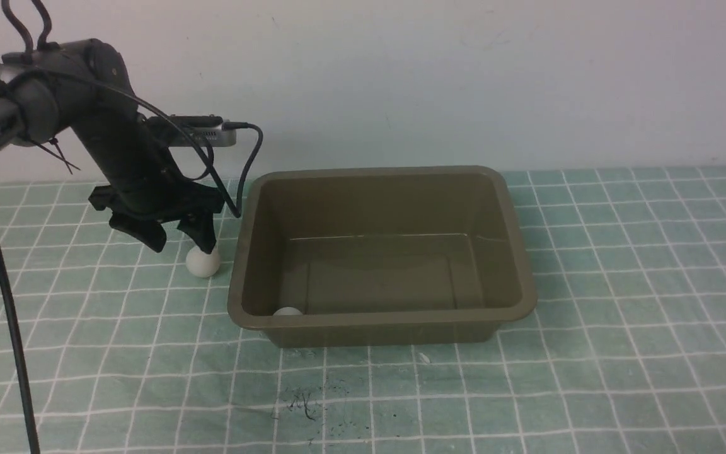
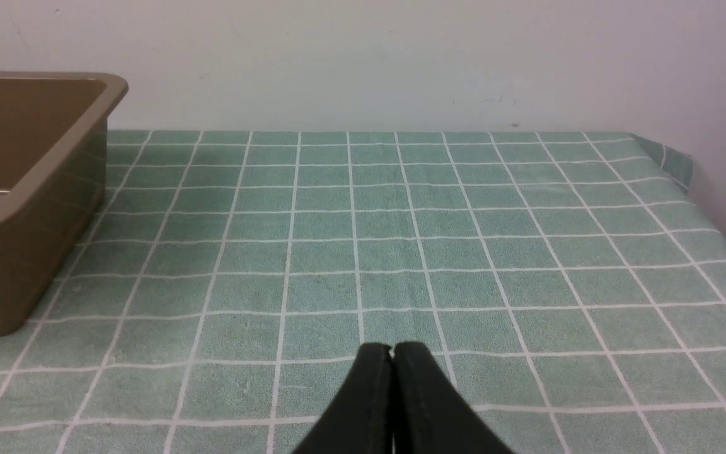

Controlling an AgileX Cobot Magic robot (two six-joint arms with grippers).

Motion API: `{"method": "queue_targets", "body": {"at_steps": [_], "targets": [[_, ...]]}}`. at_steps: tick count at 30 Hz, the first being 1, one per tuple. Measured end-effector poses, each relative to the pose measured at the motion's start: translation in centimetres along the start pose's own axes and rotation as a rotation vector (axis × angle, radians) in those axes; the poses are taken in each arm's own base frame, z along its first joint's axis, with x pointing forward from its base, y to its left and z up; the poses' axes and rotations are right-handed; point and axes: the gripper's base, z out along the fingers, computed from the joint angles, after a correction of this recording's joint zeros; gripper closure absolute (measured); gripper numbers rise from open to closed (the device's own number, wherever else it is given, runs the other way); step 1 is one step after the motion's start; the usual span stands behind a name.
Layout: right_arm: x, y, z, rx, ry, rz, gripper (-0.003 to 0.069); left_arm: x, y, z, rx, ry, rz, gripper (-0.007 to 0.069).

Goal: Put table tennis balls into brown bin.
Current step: 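Reach for and grasp a ping pong ball on the table beside the basket, then drop the ball into the bin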

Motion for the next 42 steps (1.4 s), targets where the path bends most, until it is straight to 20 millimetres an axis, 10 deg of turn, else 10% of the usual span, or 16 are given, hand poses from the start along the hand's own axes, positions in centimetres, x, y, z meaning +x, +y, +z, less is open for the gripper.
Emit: {"method": "queue_targets", "body": {"at_steps": [6,10,17,23,30,36,42], "targets": [[0.0,0.0,0.0,0.0,0.0,0.0,0.0668,-0.2,0.4,3.5,-0.003,0.02,-0.007,0.0088],[0.0,0.0,0.0,0.0,0.0,0.0,0.0668,-0.1,0.3,4.3,-0.007,0.042,-0.024,0.0287],[0.0,0.0,0.0,0.0,0.0,0.0,0.0668,-1.2,-0.3,-1.0,-0.032,-0.028,-0.026,0.0279],[0.0,0.0,0.0,0.0,0.0,0.0,0.0668,-1.5,-6.1,-6.1,0.169,-0.127,0.154,0.0279],[0.0,0.0,0.0,0.0,0.0,0.0,0.0668,-0.6,-13.2,-3.9,0.277,-0.058,0.28,0.0228],[0.0,0.0,0.0,0.0,0.0,0.0,0.0668,-0.6,-14.7,-4.1,0.273,-0.053,0.222,0.006],[0.0,0.0,0.0,0.0,0.0,0.0,0.0668,-0.3,-14.1,-8.2,0.174,-0.135,0.17,0.0335]]}}
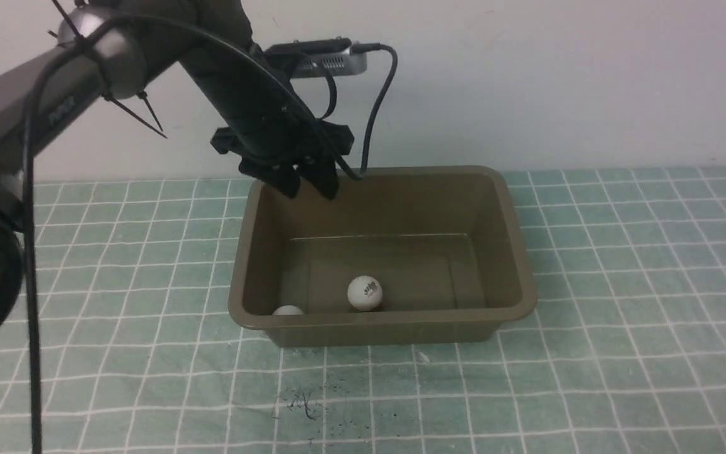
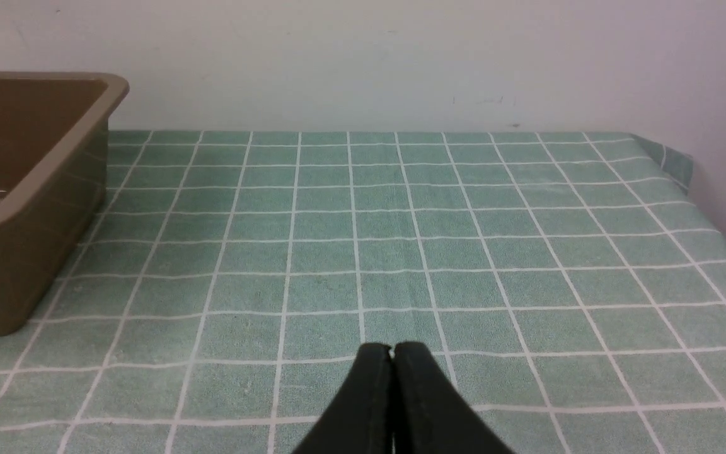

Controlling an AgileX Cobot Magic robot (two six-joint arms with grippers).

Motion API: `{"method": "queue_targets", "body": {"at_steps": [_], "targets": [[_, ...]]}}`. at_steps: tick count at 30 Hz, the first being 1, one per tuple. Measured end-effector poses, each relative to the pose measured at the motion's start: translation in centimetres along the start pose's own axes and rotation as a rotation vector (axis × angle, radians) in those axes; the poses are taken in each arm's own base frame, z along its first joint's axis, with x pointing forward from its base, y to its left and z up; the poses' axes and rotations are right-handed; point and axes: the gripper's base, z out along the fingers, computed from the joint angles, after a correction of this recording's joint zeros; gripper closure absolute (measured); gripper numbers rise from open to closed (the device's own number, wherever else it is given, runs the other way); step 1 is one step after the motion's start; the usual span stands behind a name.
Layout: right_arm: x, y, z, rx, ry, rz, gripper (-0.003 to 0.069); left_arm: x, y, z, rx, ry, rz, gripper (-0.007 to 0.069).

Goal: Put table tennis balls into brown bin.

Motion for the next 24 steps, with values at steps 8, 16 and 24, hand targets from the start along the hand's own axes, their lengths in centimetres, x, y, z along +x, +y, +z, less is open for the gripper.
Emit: {"method": "queue_targets", "body": {"at_steps": [8,16,24], "targets": [[0.0,0.0,0.0,0.0,0.0,0.0,0.0668,6.4,-2.8,-13.1,-0.068,-0.17,0.048,0.0629],[0.0,0.0,0.0,0.0,0.0,0.0,0.0668,16.5,-3.6,-18.0,-0.065,-0.447,0.051,0.0629],[0.0,0.0,0.0,0.0,0.0,0.0,0.0668,24.8,-3.0,-17.4,-0.067,-0.547,0.045,0.0629]]}}
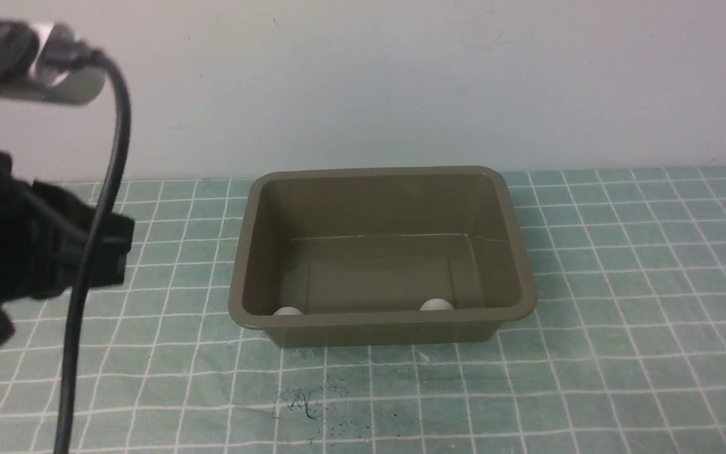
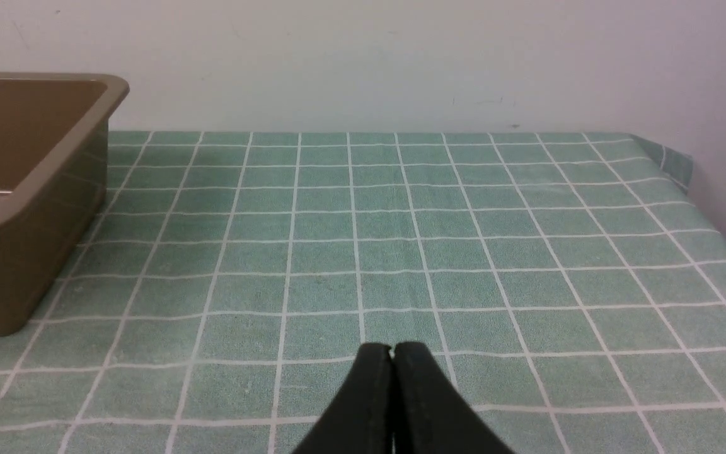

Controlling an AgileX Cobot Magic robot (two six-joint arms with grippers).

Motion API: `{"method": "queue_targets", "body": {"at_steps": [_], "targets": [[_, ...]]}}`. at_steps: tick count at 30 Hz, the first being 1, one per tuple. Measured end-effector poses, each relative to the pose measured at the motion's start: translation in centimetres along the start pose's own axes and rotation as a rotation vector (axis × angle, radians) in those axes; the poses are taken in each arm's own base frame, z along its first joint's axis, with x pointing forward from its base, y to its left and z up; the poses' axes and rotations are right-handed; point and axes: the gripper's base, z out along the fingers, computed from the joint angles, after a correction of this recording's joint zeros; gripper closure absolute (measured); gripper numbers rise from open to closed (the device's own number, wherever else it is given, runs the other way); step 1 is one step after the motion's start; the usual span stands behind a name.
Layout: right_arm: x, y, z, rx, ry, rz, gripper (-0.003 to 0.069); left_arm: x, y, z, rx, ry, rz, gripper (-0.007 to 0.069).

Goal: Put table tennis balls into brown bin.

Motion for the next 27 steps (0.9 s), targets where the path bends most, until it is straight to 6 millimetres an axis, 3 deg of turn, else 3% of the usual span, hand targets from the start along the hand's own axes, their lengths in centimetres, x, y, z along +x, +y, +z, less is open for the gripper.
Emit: {"method": "queue_targets", "body": {"at_steps": [6,17,22,25,27], "targets": [[0.0,0.0,0.0,0.0,0.0,0.0,0.0668,3.2,-0.1,-2.6,0.01,-0.022,0.011,0.0629],[0.0,0.0,0.0,0.0,0.0,0.0,0.0668,5.3,0.1,-7.7,-0.07,-0.205,0.095,0.0629],[0.0,0.0,0.0,0.0,0.0,0.0,0.0668,7.4,0.9,-6.9,-0.116,-0.289,0.124,0.0629],[0.0,0.0,0.0,0.0,0.0,0.0,0.0668,10.0,1.9,-5.3,-0.168,-0.369,0.13,0.0629],[0.0,0.0,0.0,0.0,0.0,0.0,0.0668,12.7,2.9,-3.3,-0.222,-0.423,0.12,0.0629]]}}
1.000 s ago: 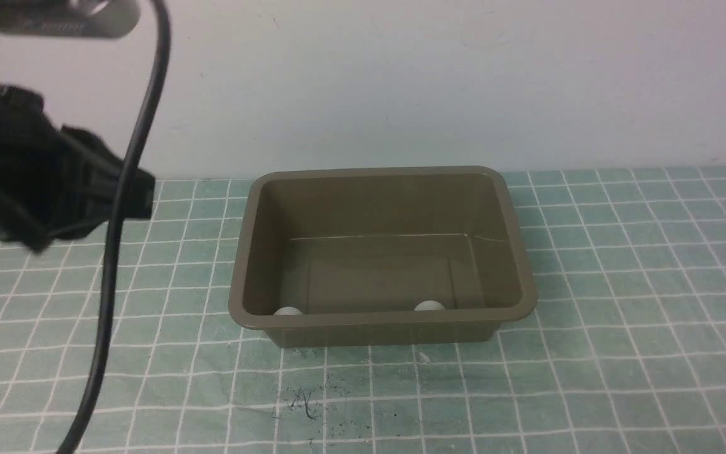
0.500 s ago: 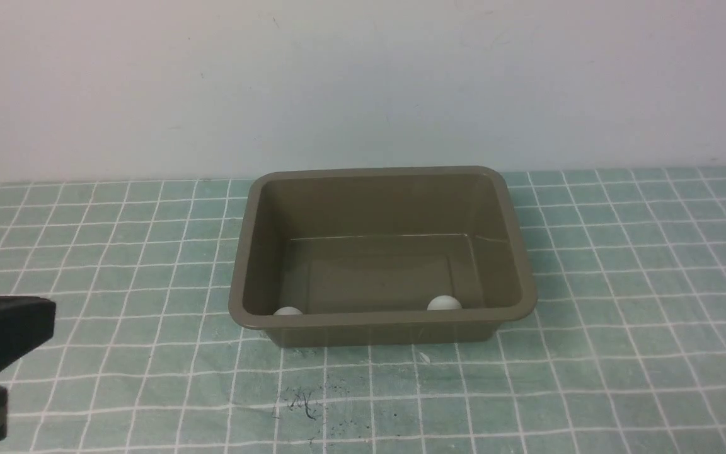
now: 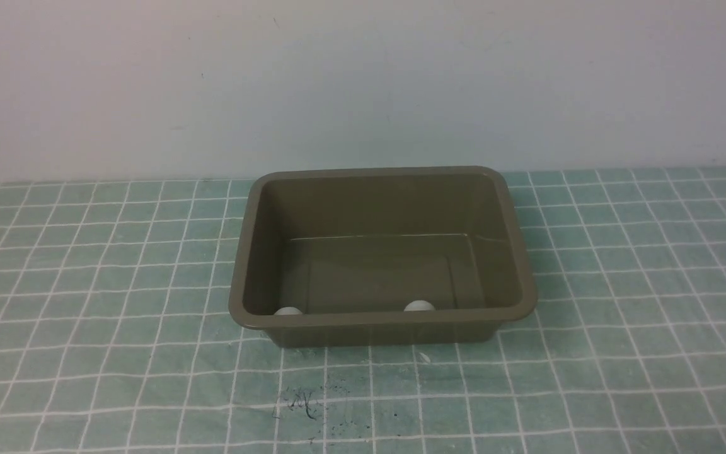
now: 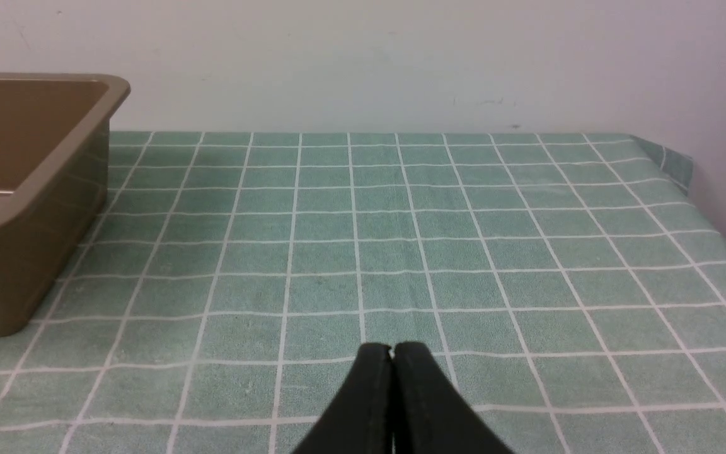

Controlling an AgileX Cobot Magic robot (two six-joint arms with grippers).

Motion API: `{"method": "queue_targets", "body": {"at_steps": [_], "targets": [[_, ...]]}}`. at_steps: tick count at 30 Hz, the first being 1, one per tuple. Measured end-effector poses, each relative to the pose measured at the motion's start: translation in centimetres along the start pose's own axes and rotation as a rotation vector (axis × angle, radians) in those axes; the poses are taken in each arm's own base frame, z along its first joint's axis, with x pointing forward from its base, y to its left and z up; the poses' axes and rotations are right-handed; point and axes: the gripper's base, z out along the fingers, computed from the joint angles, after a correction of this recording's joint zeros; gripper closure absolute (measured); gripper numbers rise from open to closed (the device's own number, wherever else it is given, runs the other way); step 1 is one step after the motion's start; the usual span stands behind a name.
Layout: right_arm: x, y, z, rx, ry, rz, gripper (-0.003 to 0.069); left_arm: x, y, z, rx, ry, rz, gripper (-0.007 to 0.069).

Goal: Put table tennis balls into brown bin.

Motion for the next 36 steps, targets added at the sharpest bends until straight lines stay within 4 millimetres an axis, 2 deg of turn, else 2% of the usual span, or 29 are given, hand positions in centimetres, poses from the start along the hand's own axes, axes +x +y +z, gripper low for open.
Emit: {"method": "queue_targets", "body": {"at_steps": [1,2,3,5,8,12,36], "targets": [[0.0,0.0,0.0,0.0,0.0,0.0,0.0668,1.7,0.1,0.4,-0.028,-0.014,-0.006,0.0629],[0.0,0.0,0.0,0.0,0.0,0.0,0.0668,4.4,0.4,1.1,-0.071,-0.02,-0.011,0.0629],[0.0,0.0,0.0,0.0,0.0,0.0,0.0668,4.3,0.4,1.0,-0.072,-0.035,-0.01,0.0629],[0.0,0.0,0.0,0.0,0.0,0.0,0.0668,8.3,0.7,1.9,-0.129,-0.031,-0.018,0.0629],[0.0,0.0,0.0,0.0,0.0,0.0,0.0668,10.3,0.8,2.1,-0.162,-0.003,-0.029,0.0629],[0.0,0.0,0.0,0.0,0.0,0.0,0.0668,11.1,0.8,2.0,-0.179,0.051,-0.038,0.0629],[0.0,0.0,0.0,0.0,0.0,0.0,0.0668,11.1,0.8,2.0,-0.18,0.052,-0.039,0.0629]]}}
